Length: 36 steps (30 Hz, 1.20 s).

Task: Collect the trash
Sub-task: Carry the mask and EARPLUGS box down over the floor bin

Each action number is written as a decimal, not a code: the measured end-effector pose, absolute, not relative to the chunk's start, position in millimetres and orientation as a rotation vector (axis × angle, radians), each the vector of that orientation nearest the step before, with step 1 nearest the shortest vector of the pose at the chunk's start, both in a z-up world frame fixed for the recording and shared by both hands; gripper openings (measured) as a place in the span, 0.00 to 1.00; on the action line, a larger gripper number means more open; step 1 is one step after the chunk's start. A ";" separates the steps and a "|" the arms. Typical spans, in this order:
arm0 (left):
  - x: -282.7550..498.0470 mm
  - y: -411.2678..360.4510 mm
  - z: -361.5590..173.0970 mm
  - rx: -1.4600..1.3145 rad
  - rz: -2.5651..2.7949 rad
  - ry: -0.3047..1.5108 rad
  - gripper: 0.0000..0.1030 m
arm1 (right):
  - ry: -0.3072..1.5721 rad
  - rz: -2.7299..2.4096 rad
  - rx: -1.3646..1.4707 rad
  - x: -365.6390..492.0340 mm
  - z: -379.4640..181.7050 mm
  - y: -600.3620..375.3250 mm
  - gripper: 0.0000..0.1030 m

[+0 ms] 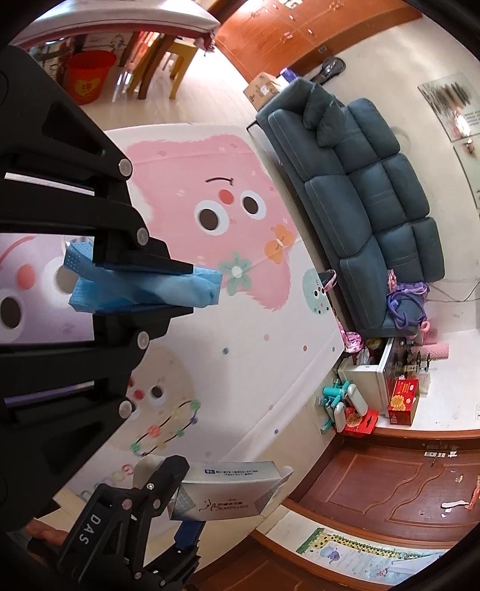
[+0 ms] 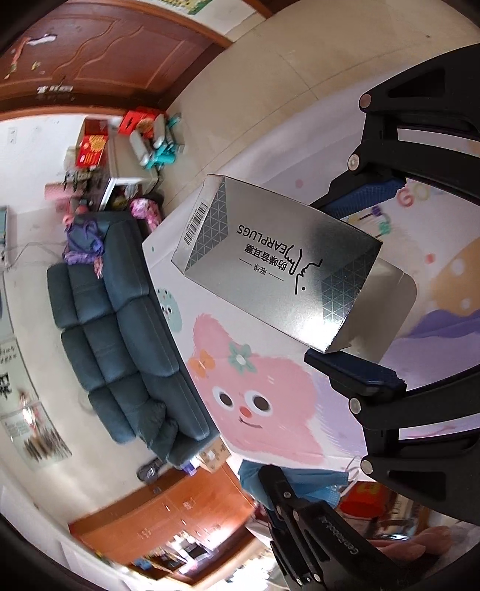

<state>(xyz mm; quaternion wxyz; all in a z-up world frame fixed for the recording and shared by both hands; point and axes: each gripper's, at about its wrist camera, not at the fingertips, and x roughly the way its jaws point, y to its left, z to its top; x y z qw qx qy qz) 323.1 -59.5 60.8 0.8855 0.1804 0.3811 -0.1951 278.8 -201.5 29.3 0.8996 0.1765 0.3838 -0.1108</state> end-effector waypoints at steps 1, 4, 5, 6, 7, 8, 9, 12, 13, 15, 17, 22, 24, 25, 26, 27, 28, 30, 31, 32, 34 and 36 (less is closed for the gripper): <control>311.1 -58.1 61.9 0.373 -0.396 0.791 0.11 | 0.790 -0.216 0.358 267.2 30.6 -200.2 0.67; 256.5 -57.3 61.3 0.349 -0.358 0.794 0.11 | 0.786 -0.153 0.343 220.8 30.4 -198.5 0.67; 238.0 -56.6 60.3 0.335 -0.342 0.797 0.11 | 0.785 -0.129 0.332 204.1 29.7 -197.8 0.67; 220.9 -56.2 58.8 0.320 -0.329 0.800 0.11 | 0.784 -0.103 0.319 185.0 28.3 -197.3 0.67; 203.1 -55.6 55.9 0.303 -0.316 0.808 0.11 | 0.785 -0.085 0.311 169.6 26.8 -197.0 0.67; 179.6 -55.3 51.7 0.280 -0.295 0.821 0.11 | 0.787 -0.062 0.302 152.3 24.0 -196.6 0.67; 162.1 -56.3 48.0 0.267 -0.282 0.829 0.11 | 0.792 -0.040 0.296 133.4 21.1 -196.7 0.67; 109.5 -56.1 33.3 0.210 -0.255 0.872 0.11 | 0.800 0.019 0.273 76.4 14.8 -196.5 0.67; 90.3 -55.9 28.2 0.186 -0.246 0.891 0.11 | 0.800 0.039 0.261 59.0 13.4 -195.7 0.67; 60.7 -56.3 18.9 0.149 -0.239 0.926 0.11 | 0.807 0.074 0.248 21.9 8.1 -193.7 0.67; 31.4 -55.5 10.1 0.122 -0.240 0.966 0.11 | 0.829 0.097 0.257 -14.6 1.1 -193.5 0.67; -22.5 -47.3 -9.6 0.077 -0.271 1.014 0.11 | 0.883 0.140 0.267 -79.5 -22.0 -190.5 0.67; -26.7 -40.9 -19.0 0.047 -0.285 1.032 0.11 | 0.921 0.157 0.274 -102.6 -42.3 -189.1 0.67; -28.7 -38.1 -25.0 0.032 -0.289 1.041 0.11 | 0.938 0.160 0.276 -108.3 -52.5 -187.4 0.67; -36.5 -35.1 -34.6 0.016 -0.288 1.051 0.11 | 0.969 0.165 0.278 -119.0 -69.4 -187.2 0.67; -34.4 -32.3 -43.0 0.003 -0.290 1.062 0.11 | 0.993 0.166 0.278 -123.7 -80.9 -186.6 0.67; -32.4 -29.3 -52.0 -0.017 -0.296 1.075 0.11 | 1.018 0.164 0.279 -127.8 -93.2 -185.6 0.67; -27.5 -23.2 -72.7 -0.056 -0.302 1.105 0.11 | 1.074 0.157 0.288 -137.0 -122.6 -188.2 0.67; -21.7 -19.6 -82.3 -0.077 -0.308 1.117 0.11 | 1.099 0.152 0.297 -143.7 -138.2 -189.6 0.67; -20.4 -17.4 -94.9 -0.085 -0.305 1.128 0.11 | 1.118 0.146 0.301 -144.1 -151.1 -186.8 0.67; -10.9 -15.2 -117.8 -0.082 -0.300 1.150 0.11 | 1.150 0.143 0.309 -131.3 -172.5 -185.1 0.67; -8.6 -14.0 -148.8 -0.081 -0.307 1.172 0.11 | 1.190 0.136 0.309 -121.2 -205.9 -187.8 0.67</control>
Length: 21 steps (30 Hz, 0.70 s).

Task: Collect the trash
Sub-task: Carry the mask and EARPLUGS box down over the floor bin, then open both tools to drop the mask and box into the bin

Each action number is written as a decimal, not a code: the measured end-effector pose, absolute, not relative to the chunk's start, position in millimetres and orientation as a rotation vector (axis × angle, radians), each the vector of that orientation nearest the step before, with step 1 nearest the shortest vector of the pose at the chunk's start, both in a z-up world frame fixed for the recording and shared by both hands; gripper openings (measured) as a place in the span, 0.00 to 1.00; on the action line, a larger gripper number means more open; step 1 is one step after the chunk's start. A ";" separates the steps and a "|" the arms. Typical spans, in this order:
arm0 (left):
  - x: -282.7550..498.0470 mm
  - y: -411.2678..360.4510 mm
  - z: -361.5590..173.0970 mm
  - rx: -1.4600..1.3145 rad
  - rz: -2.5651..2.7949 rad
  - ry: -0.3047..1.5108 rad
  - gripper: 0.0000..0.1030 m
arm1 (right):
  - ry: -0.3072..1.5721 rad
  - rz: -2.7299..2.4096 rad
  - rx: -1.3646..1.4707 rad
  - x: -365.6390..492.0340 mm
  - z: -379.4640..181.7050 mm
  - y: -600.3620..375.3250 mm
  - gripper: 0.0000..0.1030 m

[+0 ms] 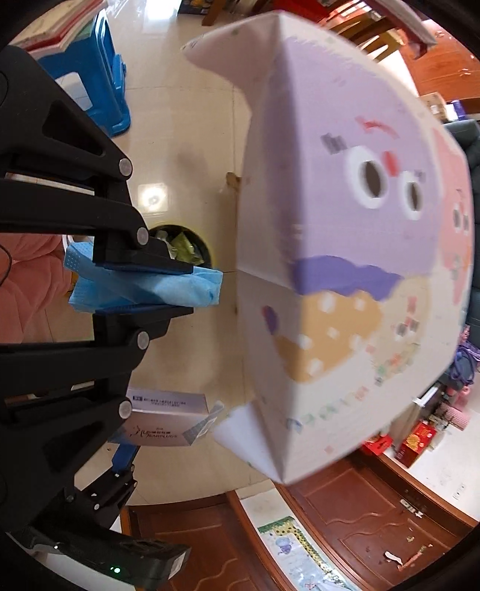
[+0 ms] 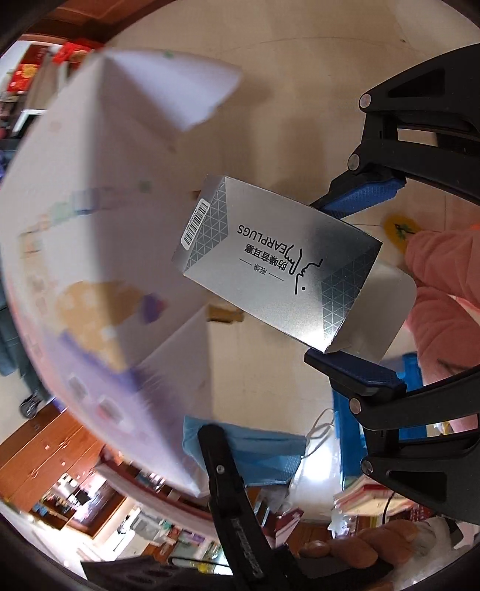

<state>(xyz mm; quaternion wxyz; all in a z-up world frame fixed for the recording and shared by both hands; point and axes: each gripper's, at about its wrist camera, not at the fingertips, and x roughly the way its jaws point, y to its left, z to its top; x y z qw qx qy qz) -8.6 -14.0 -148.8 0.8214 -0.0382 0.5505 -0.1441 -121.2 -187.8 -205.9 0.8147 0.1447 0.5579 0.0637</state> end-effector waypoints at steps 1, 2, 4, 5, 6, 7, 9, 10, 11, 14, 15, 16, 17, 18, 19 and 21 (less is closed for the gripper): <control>-6.5 -14.4 -163.5 -0.082 -0.314 1.183 0.11 | 1.209 0.134 0.305 -118.0 -221.4 -187.6 0.67; -3.5 -14.5 -175.9 -0.083 -0.319 1.189 0.11 | 1.225 0.130 0.294 -113.9 -243.6 -186.7 0.67; 1.3 -14.8 -211.9 -0.080 -0.324 1.201 0.11 | 1.247 0.126 0.271 -108.8 -275.8 -186.8 0.68; 4.0 -14.8 -225.9 -0.077 -0.324 1.205 0.11 | 1.256 0.126 0.264 -105.2 -299.1 -187.9 0.68; 7.6 -15.2 -244.1 -0.072 -0.323 1.212 0.11 | 1.259 0.122 0.258 -102.4 -315.7 -189.1 0.68; 11.3 -16.0 -262.0 -0.070 -0.325 1.220 0.11 | 1.262 0.117 0.252 -98.8 -330.3 -190.0 0.68; 19.1 -16.5 -297.7 -0.069 -0.332 1.238 0.11 | 1.271 0.106 0.250 -91.5 -367.7 -194.5 0.68; 23.8 -17.9 -318.5 -0.062 -0.337 1.251 0.11 | 1.271 0.097 0.246 -87.8 -382.0 -196.2 0.68; 28.0 -19.7 -335.3 -0.049 -0.340 1.259 0.11 | 1.276 0.085 0.239 -82.3 -401.9 -198.0 0.68; 33.8 -22.6 -376.1 -0.023 -0.348 1.272 0.11 | 1.277 0.079 0.230 -67.9 -442.4 -200.5 0.68; 36.3 -23.3 -385.4 -0.020 -0.350 1.273 0.11 | 1.280 0.079 0.225 -66.7 -452.9 -202.1 0.68; 39.2 -24.0 -396.3 -0.020 -0.357 1.275 0.11 | 1.281 0.080 0.219 -63.9 -462.8 -203.0 0.68; 40.2 -25.2 -402.3 -0.018 -0.358 1.276 0.13 | 1.282 0.081 0.207 -59.1 -473.9 -203.6 0.68; 42.8 -26.8 -410.7 -0.012 -0.361 1.277 0.15 | 1.281 0.082 0.201 -59.3 -481.8 -205.8 0.69; 44.9 -28.3 -417.6 -0.009 -0.366 1.276 0.16 | 1.279 0.086 0.199 -59.2 -487.9 -208.2 0.69; 46.4 -29.6 -427.7 -0.007 -0.374 1.276 0.29 | 1.278 0.101 0.203 -46.5 -500.2 -211.5 0.69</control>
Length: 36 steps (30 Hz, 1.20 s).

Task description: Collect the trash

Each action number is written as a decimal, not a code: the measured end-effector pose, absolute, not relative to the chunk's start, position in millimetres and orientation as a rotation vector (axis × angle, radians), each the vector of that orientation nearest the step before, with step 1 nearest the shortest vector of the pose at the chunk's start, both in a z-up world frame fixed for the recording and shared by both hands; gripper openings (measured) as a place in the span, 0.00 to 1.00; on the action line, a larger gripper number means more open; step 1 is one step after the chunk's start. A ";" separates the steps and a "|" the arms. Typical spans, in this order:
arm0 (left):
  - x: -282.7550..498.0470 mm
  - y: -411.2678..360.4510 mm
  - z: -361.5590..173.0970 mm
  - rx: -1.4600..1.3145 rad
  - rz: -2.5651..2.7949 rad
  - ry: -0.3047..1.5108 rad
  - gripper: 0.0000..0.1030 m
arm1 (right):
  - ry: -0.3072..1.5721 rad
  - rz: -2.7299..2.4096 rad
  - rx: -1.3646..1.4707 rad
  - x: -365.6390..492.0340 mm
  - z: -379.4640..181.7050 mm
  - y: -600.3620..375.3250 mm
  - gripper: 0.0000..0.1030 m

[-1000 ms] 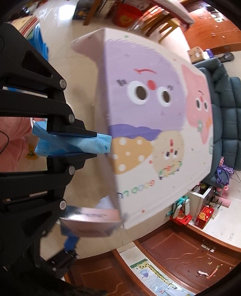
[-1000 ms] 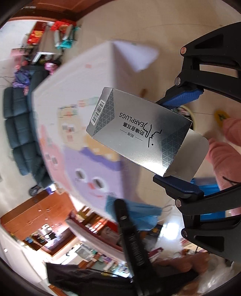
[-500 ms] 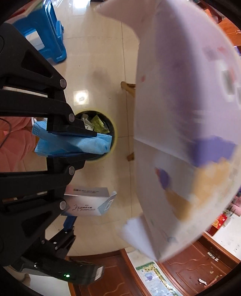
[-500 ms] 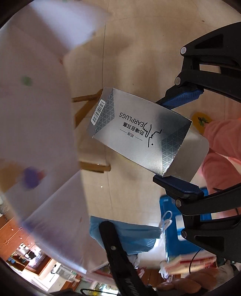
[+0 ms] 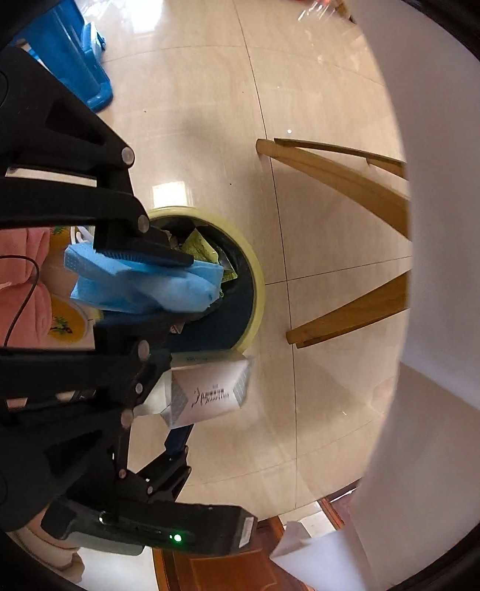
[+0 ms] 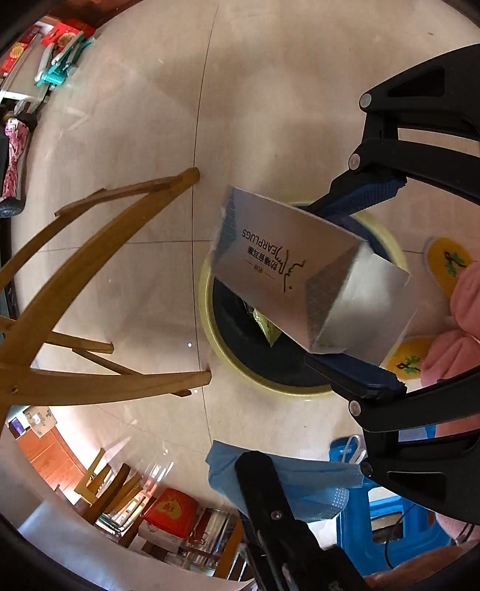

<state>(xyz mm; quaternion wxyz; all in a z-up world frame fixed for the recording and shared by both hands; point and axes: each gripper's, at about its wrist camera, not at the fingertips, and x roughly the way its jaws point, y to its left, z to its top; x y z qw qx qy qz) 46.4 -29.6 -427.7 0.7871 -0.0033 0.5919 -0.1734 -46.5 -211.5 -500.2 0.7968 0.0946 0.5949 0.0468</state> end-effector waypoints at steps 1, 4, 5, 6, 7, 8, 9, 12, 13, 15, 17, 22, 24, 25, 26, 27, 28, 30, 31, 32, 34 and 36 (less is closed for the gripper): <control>47.2 -30.6 -430.8 -0.008 -0.377 1.275 0.34 | 1.281 0.115 0.215 -37.6 -506.3 -213.9 0.69; 50.7 -33.5 -436.3 0.000 -0.373 1.274 0.59 | 1.281 0.117 0.229 -14.1 -509.9 -213.2 0.72; 52.0 -35.2 -437.8 0.000 -0.375 1.274 0.67 | 1.280 0.115 0.231 -11.5 -513.3 -215.2 0.75; 52.8 -36.1 -438.6 -0.001 -0.376 1.273 0.74 | 1.275 0.113 0.237 -10.4 -513.9 -217.5 0.77; 53.5 -37.2 -438.4 -0.001 -0.378 1.270 0.77 | 1.265 0.110 0.248 -11.5 -513.6 -222.5 0.80; 54.3 -37.8 -438.3 0.001 -0.380 1.267 0.81 | 1.258 0.109 0.255 -4.1 -508.9 -216.0 0.81; 54.6 -38.4 -439.2 0.005 -0.378 1.262 0.81 | 1.253 0.105 0.257 -5.0 -507.9 -214.1 0.81; 54.8 -36.9 -438.6 0.010 -0.372 1.250 0.85 | 1.246 0.089 0.256 -1.4 -509.1 -207.7 0.81; 54.6 -36.1 -437.1 0.009 -0.370 1.245 0.86 | 1.247 0.079 0.255 1.1 -510.5 -207.5 0.82; 53.5 -34.6 -431.9 0.007 -0.366 1.239 0.86 | 1.248 0.061 0.258 0.2 -508.3 -192.9 0.81; 51.9 -31.5 -427.7 0.008 -0.361 1.235 0.86 | 1.242 0.040 0.267 0.3 -506.5 -191.8 0.81; 47.2 -19.7 -413.7 0.015 -0.345 1.243 0.86 | 1.266 -0.030 0.285 -4.9 -487.4 -191.7 0.81; 43.0 -15.2 -406.0 0.014 -0.337 1.245 0.86 | 1.270 -0.046 0.297 -7.2 -479.0 -192.5 0.81; 41.3 -13.1 -401.8 0.015 -0.332 1.247 0.86 | 1.273 -0.059 0.301 -8.8 -471.9 -192.5 0.81; 39.4 -11.1 -396.1 0.020 -0.323 1.248 0.86 | 1.272 -0.062 0.314 -10.2 -463.3 -193.2 0.81; 37.7 -9.0 -392.2 0.023 -0.320 1.249 0.86 | 1.271 -0.063 0.322 -11.0 -457.5 -193.8 0.81; 35.6 -7.3 -388.7 0.025 -0.317 1.250 0.86 | 1.271 -0.071 0.328 -12.5 -447.3 -193.8 0.81; 31.5 -4.3 -376.5 0.028 -0.309 1.253 0.86 | 1.267 -0.079 0.332 -14.6 -431.5 -193.7 0.81; 29.1 -2.0 -368.2 0.028 -0.303 1.255 0.86 | 1.267 -0.083 0.334 -15.7 -422.8 -193.6 0.81; 26.9 -0.6 -362.6 0.027 -0.299 1.256 0.86 | 1.265 -0.083 0.344 -17.9 -409.2 -193.5 0.81; 21.4 3.2 -344.9 0.032 -0.285 1.260 0.86 | 1.263 -0.079 0.355 -20.4 -390.0 -192.6 0.81; 16.7 7.0 -325.7 0.040 -0.269 1.264 0.86 | 1.252 -0.070 0.356 -23.5 -361.2 -190.7 0.81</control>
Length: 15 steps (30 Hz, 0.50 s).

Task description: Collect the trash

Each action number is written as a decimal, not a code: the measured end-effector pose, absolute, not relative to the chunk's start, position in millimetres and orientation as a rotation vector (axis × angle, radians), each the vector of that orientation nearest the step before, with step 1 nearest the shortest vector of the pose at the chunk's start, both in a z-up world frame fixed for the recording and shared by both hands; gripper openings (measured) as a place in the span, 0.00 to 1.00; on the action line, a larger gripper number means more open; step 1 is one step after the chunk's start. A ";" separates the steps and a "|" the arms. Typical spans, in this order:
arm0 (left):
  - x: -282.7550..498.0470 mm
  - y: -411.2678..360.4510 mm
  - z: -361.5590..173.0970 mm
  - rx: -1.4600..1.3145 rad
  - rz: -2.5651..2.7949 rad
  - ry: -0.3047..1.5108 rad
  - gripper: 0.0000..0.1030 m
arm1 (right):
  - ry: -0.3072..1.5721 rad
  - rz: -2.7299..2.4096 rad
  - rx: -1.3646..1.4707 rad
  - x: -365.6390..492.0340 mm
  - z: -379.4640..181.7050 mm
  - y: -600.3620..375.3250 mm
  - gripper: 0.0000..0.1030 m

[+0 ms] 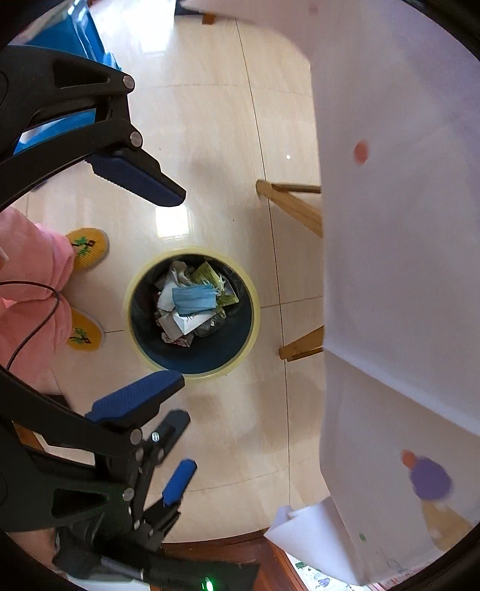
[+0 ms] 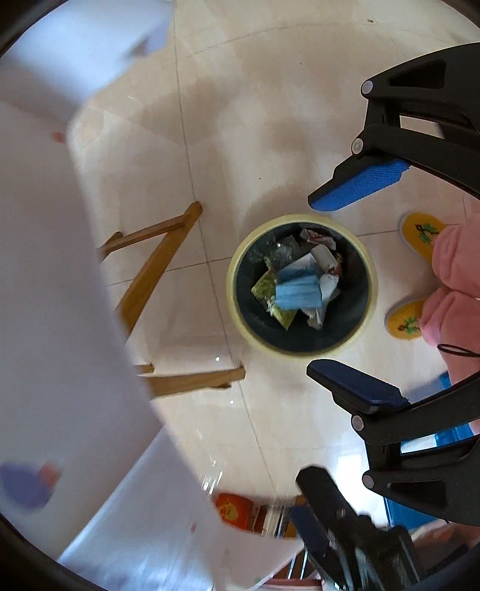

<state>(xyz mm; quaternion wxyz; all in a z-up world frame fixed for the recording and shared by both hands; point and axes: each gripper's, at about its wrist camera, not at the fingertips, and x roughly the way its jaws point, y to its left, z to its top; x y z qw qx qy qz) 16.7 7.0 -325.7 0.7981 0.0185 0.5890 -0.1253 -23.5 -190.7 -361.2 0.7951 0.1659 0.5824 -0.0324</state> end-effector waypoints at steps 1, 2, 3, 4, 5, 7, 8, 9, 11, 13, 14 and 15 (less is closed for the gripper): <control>15.2 8.2 -318.8 0.040 -0.264 1.266 0.86 | 1.243 -0.065 0.357 -24.9 -345.2 -189.8 0.81; 13.4 10.8 -304.9 0.037 -0.257 1.267 0.86 | 1.234 -0.061 0.360 -26.2 -331.0 -188.8 0.81; 11.8 12.5 -294.6 0.037 -0.248 1.264 0.86 | 1.227 -0.055 0.363 -27.1 -317.1 -187.9 0.81; 10.3 14.1 -283.4 0.040 -0.239 1.259 0.86 | 1.216 -0.045 0.367 -28.1 -298.8 -186.7 0.81; 8.6 16.0 -266.5 0.047 -0.230 1.249 0.86 | 1.209 -0.041 0.367 -28.8 -286.5 -185.6 0.81; 5.1 19.3 -237.0 0.056 -0.215 1.223 0.86 | 1.183 -0.030 0.361 -29.7 -252.2 -183.2 0.81; 3.3 20.4 -224.8 0.056 -0.211 1.211 0.86 | 1.173 -0.025 0.358 -29.6 -236.0 -182.3 0.81; 1.6 22.5 -205.2 0.057 -0.202 1.189 0.86 | 1.161 -0.019 0.354 -29.5 -218.0 -181.6 0.81; -0.8 24.9 -172.8 0.061 -0.181 1.155 0.86 | 1.133 -0.012 0.347 -29.7 -183.0 -179.5 0.81; -2.5 28.3 -145.6 0.056 -0.167 1.126 0.86 | 1.104 -0.004 0.343 -30.3 -149.4 -178.3 0.81; -4.1 29.9 -126.1 0.050 -0.160 1.105 0.86 | 1.094 -0.002 0.340 -30.4 -136.7 -178.0 0.81; -5.8 30.7 -112.1 0.043 -0.159 1.091 0.86 | 1.083 -0.002 0.333 -30.5 -120.6 -177.1 0.81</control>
